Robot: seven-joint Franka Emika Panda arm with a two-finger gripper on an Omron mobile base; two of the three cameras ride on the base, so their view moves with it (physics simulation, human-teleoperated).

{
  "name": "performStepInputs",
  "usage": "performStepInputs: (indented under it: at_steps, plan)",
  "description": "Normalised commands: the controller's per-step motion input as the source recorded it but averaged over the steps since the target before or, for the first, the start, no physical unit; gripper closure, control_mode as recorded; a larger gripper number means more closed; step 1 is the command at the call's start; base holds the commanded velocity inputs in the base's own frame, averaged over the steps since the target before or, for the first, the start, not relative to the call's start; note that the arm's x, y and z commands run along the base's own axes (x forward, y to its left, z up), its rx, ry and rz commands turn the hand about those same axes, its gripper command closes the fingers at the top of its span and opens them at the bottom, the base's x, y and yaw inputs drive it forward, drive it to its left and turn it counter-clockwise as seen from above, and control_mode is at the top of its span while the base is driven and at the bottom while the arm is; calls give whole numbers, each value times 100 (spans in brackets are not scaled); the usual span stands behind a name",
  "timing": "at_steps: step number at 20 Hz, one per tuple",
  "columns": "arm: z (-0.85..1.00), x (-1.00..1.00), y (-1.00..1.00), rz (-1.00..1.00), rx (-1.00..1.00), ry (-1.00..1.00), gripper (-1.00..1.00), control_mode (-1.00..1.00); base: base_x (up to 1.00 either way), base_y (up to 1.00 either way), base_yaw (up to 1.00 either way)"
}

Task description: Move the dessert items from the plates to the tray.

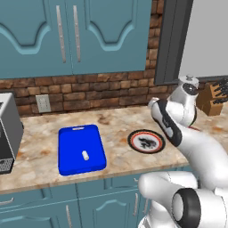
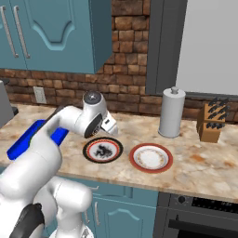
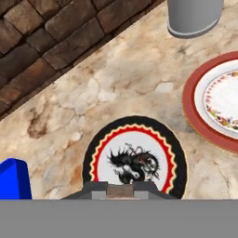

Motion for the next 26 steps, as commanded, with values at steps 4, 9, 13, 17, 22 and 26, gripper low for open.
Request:
performStepInputs:
  at_steps: [4, 9, 13, 17, 22, 26]
  plan:
    - [36, 0, 100, -7, -3, 1, 100, -100, 0, 0, 0]
    - [-22, 9, 100, 0, 0, 15, 100, -100, 0, 0, 0]
    - [-46, 52, 100, 0, 4, 26, 100, -100, 0, 0, 0]
    - [-8, 60, 100, 2, 3, 28, 100, -100, 0, 0, 0]
    - [37, -9, 100, 4, -2, 2, 100, -100, 0, 0, 0]
    - [-6, -8, 29, 1, 3, 0, 100, -100, 0, 0, 0]
